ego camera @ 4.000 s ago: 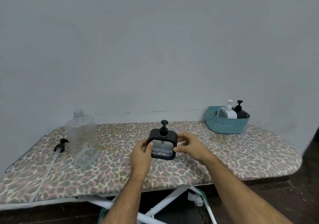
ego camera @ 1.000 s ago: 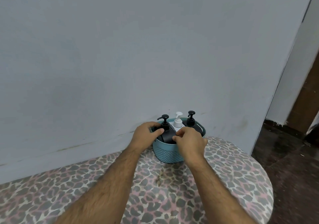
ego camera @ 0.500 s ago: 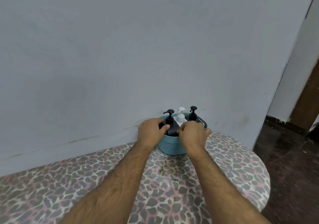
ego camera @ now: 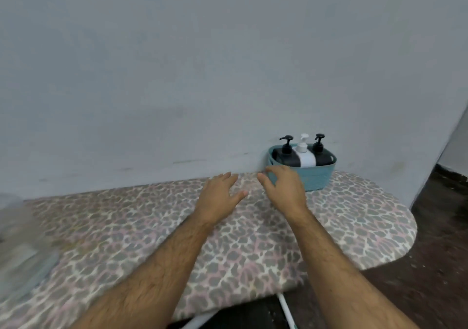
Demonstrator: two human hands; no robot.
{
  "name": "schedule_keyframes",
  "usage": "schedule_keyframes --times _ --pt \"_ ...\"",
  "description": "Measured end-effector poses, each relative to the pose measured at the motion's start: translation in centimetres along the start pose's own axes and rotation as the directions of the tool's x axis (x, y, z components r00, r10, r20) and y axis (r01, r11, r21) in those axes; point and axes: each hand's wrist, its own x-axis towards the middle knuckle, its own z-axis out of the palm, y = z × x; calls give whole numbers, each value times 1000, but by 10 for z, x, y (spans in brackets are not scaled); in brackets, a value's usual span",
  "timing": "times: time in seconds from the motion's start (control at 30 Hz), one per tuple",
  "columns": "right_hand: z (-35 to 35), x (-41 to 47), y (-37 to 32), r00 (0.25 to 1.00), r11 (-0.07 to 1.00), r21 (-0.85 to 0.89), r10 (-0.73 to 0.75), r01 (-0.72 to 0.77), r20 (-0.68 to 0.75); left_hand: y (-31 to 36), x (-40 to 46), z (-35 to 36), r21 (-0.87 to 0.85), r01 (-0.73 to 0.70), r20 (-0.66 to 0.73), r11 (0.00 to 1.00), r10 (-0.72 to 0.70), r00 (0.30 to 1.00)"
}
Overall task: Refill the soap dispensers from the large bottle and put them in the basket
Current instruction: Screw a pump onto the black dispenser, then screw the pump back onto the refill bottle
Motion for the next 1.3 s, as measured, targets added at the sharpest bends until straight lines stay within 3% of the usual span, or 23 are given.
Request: schedule_keyframes --times 0.13,0.23,0.53,0.73,1.0,1.3 --pt "20 -39 -21 963 999 17 -37 34 268 -36 -68 -19 25 90 12 996 -90 996" --pt "36 -76 -45 917 997 -11 -67 78 393 -61 -120 -35 43 160 3 986 -160 987" --pt "72 -162 -140 828 956 58 -280 289 486 -104 -241 -87 85 254 -96 963 -246 965" --pt "84 -198 -194 780 926 166 -375 339 501 -126 -297 -121 54 315 -280 947 -289 916" --pt "105 -210 -257 767 888 425 -395 177 506 -159 -329 -159 -125 432 -506 893 -432 747" --pt "138 -176 -312 756 760 636 -335 -136 562 -193 -302 -184 -405 446 -484 798 -601 636"
